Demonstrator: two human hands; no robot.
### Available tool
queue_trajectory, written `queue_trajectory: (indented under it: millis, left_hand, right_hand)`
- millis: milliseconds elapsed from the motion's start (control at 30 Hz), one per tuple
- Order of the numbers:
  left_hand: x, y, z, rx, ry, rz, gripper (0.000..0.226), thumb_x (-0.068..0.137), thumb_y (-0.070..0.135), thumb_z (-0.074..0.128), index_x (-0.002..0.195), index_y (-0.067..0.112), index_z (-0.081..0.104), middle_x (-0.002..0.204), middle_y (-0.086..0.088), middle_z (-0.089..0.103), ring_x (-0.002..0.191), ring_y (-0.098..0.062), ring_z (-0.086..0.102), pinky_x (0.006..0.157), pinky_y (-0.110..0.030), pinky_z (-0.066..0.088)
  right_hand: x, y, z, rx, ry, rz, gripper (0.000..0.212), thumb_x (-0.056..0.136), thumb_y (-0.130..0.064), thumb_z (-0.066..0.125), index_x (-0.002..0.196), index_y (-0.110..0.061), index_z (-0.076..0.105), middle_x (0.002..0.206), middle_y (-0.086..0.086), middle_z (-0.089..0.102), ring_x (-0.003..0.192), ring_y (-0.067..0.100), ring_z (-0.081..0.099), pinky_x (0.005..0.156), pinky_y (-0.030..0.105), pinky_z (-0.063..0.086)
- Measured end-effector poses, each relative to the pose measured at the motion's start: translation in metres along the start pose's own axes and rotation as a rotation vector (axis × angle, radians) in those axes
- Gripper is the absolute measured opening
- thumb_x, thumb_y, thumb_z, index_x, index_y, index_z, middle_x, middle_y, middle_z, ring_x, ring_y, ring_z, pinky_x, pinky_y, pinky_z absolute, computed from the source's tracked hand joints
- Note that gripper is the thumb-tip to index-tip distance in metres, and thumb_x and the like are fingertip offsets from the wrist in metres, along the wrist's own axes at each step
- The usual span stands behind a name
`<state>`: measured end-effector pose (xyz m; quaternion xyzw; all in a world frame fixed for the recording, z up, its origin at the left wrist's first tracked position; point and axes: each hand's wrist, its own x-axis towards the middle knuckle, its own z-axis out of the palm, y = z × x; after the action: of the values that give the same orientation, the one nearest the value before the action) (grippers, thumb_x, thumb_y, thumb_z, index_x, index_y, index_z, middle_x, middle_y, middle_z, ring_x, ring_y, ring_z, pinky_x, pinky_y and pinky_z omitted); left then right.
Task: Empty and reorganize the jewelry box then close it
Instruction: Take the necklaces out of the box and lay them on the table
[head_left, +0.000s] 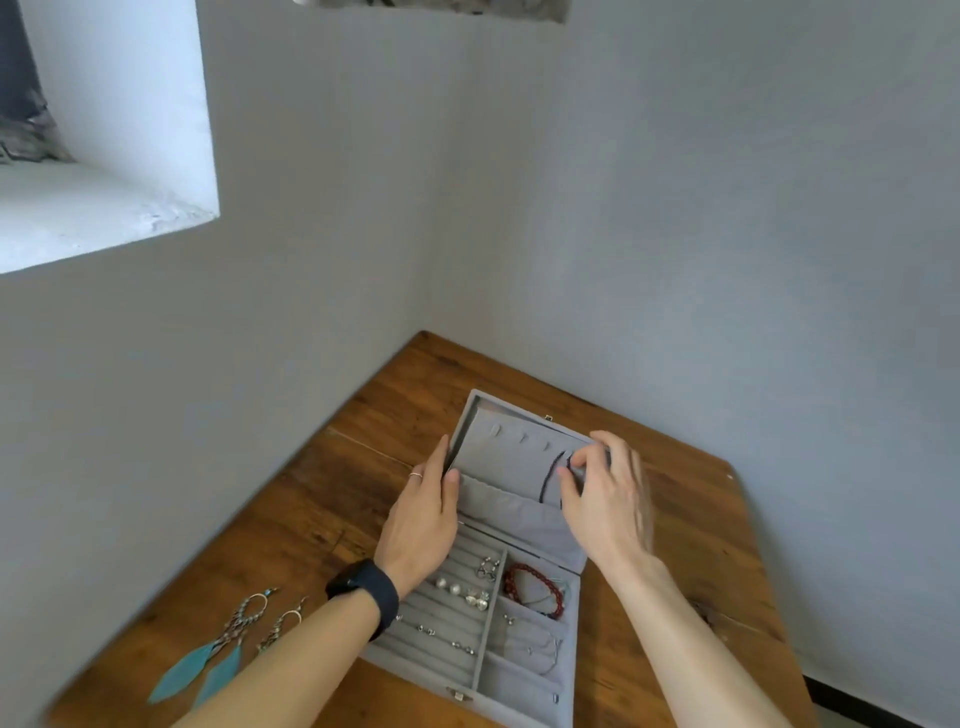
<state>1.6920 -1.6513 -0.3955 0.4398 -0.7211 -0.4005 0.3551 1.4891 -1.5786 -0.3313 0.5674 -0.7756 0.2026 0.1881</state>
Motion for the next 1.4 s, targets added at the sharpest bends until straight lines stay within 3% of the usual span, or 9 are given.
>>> queue_trajectory:
  millis: [167,400,600,733,900,1033,1133,1233,1400]
  left_hand:
    - [-0.002,-0.004,-0.001,0.031,0.000,0.020,0.054,0.107,0.044,0.022,0.159,0.034,0.010,0.157,-0.003,0.034,0.141,-0.018,0.037,0.106,-0.022,0.027]
    - [-0.005,-0.004,-0.001,0.048,-0.001,0.018,0.056,0.106,0.046,0.022,0.159,0.034,0.008,0.159,-0.004,0.032,0.143,-0.019,0.035,0.108,-0.025,0.028]
    - [-0.009,0.019,-0.015,0.106,0.070,-0.020,0.080,0.098,0.053,0.045,0.159,0.027,-0.001,0.162,-0.011,0.019,0.146,-0.028,0.025,0.115,-0.039,0.028]
    - [-0.013,0.071,-0.037,0.068,0.091,0.157,0.085,0.090,0.052,0.059,0.158,0.030,0.013,0.158,-0.002,0.026,0.144,-0.020,0.026,0.110,-0.026,0.027]
    - [-0.028,0.151,-0.054,0.057,-0.087,0.347,0.067,0.088,0.051,0.060,0.149,0.037,0.036,0.146,0.010,0.048,0.132,-0.009,0.043,0.103,-0.025,0.032]
    - [-0.049,0.194,-0.060,0.080,-0.281,0.391,0.039,0.091,0.051,0.063,0.123,0.030,0.067,0.120,0.015,0.069,0.113,0.000,0.060,0.103,-0.030,0.047]
    - [-0.067,0.213,-0.064,0.001,-0.303,0.385,0.032,0.087,0.051,0.069,0.113,0.031,0.070,0.101,0.019,0.072,0.094,0.006,0.064,0.086,-0.020,0.053]
    - [-0.082,0.226,-0.067,0.024,-0.306,0.422,0.025,0.085,0.049,0.072,0.105,0.035,0.071,0.091,0.020,0.073,0.086,0.007,0.066,0.076,-0.011,0.050]
    - [-0.105,0.230,-0.069,0.101,-0.374,0.483,0.009,0.090,0.036,0.070,0.094,0.031,0.076,0.076,0.019,0.072,0.073,0.003,0.066,0.069,-0.013,0.048]
  right_hand:
    - [0.002,-0.003,0.000,-0.082,0.047,-0.004,0.007,0.087,-0.018,0.070,0.091,-0.014,0.065,0.122,0.006,0.060,0.107,0.028,0.057,0.082,0.041,0.046]
    - [0.017,-0.011,-0.033,0.068,0.194,-0.085,0.005,0.095,-0.010,0.057,0.097,-0.012,0.053,0.109,0.006,0.058,0.093,0.028,0.057,0.077,0.038,0.043]
    - [0.023,-0.019,-0.086,0.212,0.218,-0.143,0.003,0.100,-0.021,0.046,0.102,-0.019,0.047,0.107,0.001,0.059,0.096,0.022,0.054,0.080,0.032,0.036]
    - [0.017,-0.030,-0.125,0.247,0.232,-0.144,0.004,0.101,-0.025,0.044,0.102,-0.022,0.046,0.102,-0.001,0.059,0.095,0.020,0.053,0.080,0.033,0.040]
    - [0.004,-0.040,-0.169,0.271,0.267,-0.135,0.002,0.101,-0.021,0.049,0.101,-0.019,0.050,0.098,0.000,0.058,0.091,0.022,0.055,0.078,0.036,0.044]
    - [-0.014,-0.040,-0.195,0.315,0.220,-0.114,0.004,0.102,-0.024,0.049,0.101,-0.020,0.049,0.097,-0.001,0.061,0.090,0.023,0.056,0.073,0.034,0.040]
    - [-0.035,-0.037,-0.210,0.350,0.143,-0.073,0.005,0.102,-0.032,0.045,0.099,-0.030,0.042,0.091,-0.008,0.062,0.078,0.012,0.052,0.058,0.021,0.032]
    - [-0.062,-0.034,-0.220,0.372,0.058,-0.050,0.007,0.102,-0.037,0.045,0.097,-0.033,0.042,0.087,-0.013,0.063,0.079,0.002,0.050,0.062,0.006,0.037]
    - [-0.109,-0.027,-0.227,0.447,0.063,-0.040,0.005,0.100,-0.031,0.053,0.101,-0.030,0.048,0.089,-0.015,0.062,0.086,-0.005,0.055,0.066,0.006,0.040]
